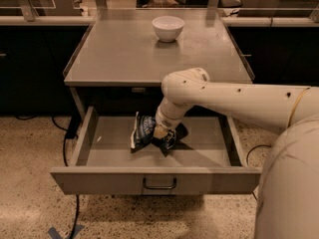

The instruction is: Pick blue chip bag from top drawer and place on counter

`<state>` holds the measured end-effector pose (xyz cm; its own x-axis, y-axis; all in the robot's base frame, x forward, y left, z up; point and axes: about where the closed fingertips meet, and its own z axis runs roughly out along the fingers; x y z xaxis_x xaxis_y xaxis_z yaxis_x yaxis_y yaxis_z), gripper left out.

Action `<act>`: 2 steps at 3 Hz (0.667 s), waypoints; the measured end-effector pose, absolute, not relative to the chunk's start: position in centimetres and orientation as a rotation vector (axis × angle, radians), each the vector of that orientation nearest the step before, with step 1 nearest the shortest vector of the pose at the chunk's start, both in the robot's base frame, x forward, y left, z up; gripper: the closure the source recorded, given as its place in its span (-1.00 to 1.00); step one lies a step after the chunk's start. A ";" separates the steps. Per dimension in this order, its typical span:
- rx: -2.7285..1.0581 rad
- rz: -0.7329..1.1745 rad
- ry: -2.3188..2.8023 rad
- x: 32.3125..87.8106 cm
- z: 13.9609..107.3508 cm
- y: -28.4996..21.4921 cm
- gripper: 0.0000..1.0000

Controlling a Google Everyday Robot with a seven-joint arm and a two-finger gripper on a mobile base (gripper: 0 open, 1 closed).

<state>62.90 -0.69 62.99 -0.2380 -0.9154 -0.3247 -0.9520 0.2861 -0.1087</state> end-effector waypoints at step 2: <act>-1.672 0.087 2.217 62.6 65.9 -1.3 1.00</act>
Offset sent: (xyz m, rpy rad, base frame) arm -0.0038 -0.0097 0.0443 -0.0266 -0.0825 -0.0241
